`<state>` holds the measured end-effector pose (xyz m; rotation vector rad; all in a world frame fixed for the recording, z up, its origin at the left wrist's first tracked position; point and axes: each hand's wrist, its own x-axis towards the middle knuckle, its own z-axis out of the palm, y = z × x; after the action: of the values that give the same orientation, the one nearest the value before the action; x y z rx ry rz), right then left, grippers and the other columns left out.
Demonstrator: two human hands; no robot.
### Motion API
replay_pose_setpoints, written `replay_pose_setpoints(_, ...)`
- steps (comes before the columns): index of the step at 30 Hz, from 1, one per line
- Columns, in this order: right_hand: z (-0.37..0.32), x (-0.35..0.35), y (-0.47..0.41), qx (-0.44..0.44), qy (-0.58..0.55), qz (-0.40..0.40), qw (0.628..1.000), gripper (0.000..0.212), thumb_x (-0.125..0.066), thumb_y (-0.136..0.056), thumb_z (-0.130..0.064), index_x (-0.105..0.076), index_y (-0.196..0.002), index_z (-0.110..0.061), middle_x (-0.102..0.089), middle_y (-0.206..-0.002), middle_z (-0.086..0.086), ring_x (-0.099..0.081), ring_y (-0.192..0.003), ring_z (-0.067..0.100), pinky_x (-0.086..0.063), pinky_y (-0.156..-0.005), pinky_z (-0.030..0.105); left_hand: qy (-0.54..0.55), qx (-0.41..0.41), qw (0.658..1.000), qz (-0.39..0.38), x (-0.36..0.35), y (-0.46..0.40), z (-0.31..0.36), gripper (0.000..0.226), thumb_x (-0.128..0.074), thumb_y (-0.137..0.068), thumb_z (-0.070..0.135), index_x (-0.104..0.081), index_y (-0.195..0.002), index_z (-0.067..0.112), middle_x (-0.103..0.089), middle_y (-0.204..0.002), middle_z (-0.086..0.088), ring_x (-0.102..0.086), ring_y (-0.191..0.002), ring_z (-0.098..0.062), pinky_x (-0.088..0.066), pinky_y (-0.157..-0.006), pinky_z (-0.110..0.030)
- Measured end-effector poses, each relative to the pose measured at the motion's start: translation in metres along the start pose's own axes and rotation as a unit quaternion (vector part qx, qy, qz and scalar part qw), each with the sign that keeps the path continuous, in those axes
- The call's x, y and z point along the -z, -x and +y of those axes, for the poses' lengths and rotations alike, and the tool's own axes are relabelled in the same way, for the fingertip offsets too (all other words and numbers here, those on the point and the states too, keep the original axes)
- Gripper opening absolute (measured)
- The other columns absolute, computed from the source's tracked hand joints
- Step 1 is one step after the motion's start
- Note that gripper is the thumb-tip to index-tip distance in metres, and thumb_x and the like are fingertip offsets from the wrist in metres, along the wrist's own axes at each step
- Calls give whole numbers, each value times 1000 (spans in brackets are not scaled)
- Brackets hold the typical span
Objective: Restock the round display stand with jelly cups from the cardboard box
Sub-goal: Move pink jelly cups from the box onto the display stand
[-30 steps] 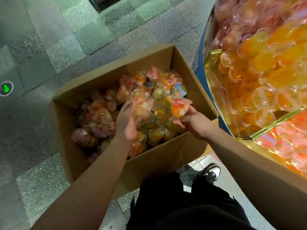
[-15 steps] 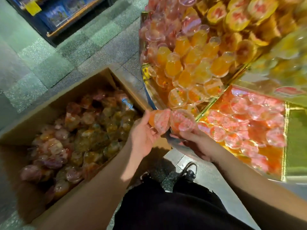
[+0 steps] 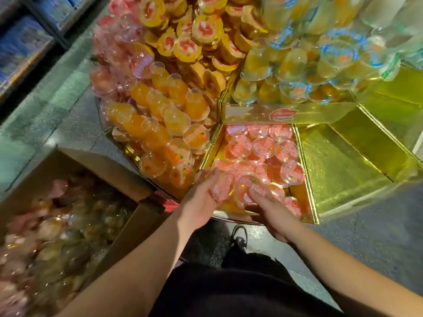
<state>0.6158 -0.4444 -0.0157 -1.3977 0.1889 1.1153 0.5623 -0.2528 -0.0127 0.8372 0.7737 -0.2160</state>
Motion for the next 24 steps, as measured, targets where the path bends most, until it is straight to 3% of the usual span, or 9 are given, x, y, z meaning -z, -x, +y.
replay_pose_setpoints(2,2,13,2,-9,-49,21,999,96,-79,-70,-61,-31,-149,-34,-61,-135,4,-59,-124,24,-42,-109,50,-8,6,999,-36,-16,-1,-2,66,-71,-83,22,-40,-141,14,-66,-125,-6,-62,-116,-26,-56,-82,-41)
replay_pose_setpoints(4,4,20,4,-15,-103,47,993,74,-73,-79,-44,-38,-142,-30,-63,-131,7,-65,-114,26,-56,-85,38,-57,1,997,-53,-22,-12,-9,74,-71,-83,9,-34,-144,26,-68,-123,2,-59,-121,-23,-43,-104,-48)
replay_pose_setpoints(5,3,22,7,-20,-120,62,991,64,-70,-83,-38,-41,-140,-27,-63,-130,7,-66,-111,26,-58,-75,32,-71,-2,996,-49,-29,-17,-12,75,-68,-84,6,-31,-145,28,-67,-125,2,-58,-122,-26,-41,-104,-48)
replay_pose_setpoints(8,7,30,6,-34,-153,95,983,38,-64,-92,-31,-51,-127,-25,-65,-121,2,-67,-107,24,-56,-63,25,-101,8,995,-18,-34,-33,-23,61,-63,-87,9,-42,-142,24,-62,-132,-8,-57,-107,-33,-45,-81,-39)
replay_pose_setpoints(11,11,34,1,-41,-186,123,974,19,-64,-94,-29,-54,-108,-39,-67,-108,-4,-68,-99,22,-55,-75,30,-125,2,992,-18,-46,-40,-24,42,-56,-95,26,-50,-137,25,-63,-127,-5,-60,-88,-23,-45,-71,-29)
replay_pose_setpoints(14,12,38,-7,-32,-203,147,968,32,-62,-96,-23,-49,-117,-43,-68,-104,-4,-72,-89,19,-55,-79,31,-148,21,989,18,-56,-44,-26,28,-38,-101,40,-51,-123,29,-68,-100,-11,-58,-66,-13,-45,-57,-21)
replay_pose_setpoints(16,11,39,-11,-36,-211,159,964,42,-62,-96,-20,-46,-130,-38,-72,-101,1,-73,-85,19,-56,-68,27,-177,45,983,34,-53,-51,-28,35,-30,-100,54,-50,-118,31,-68,-103,-9,-59,-68,-14,-44,-60,-23)
replay_pose_setpoints(20,8,40,-22,-56,-249,171,952,67,-61,-97,-16,-22,-152,-20,-74,-92,6,-74,-70,14,-56,-55,21,-255,81,962,57,-42,-62,-28,61,-25,-81,83,-40,-131,50,-66,-116,-4,-61,-83,-19,-42,-72,-33)
replay_pose_setpoints(24,2,38,-33,-76,-274,200,938,64,-58,-99,-19,-23,-151,-4,-75,-81,7,-74,-69,14,-55,-53,22,-246,97,961,77,-45,-66,-23,39,-21,-96,69,-42,-120,46,-64,-112,-7,-56,-94,-27,-44,-81,-40)
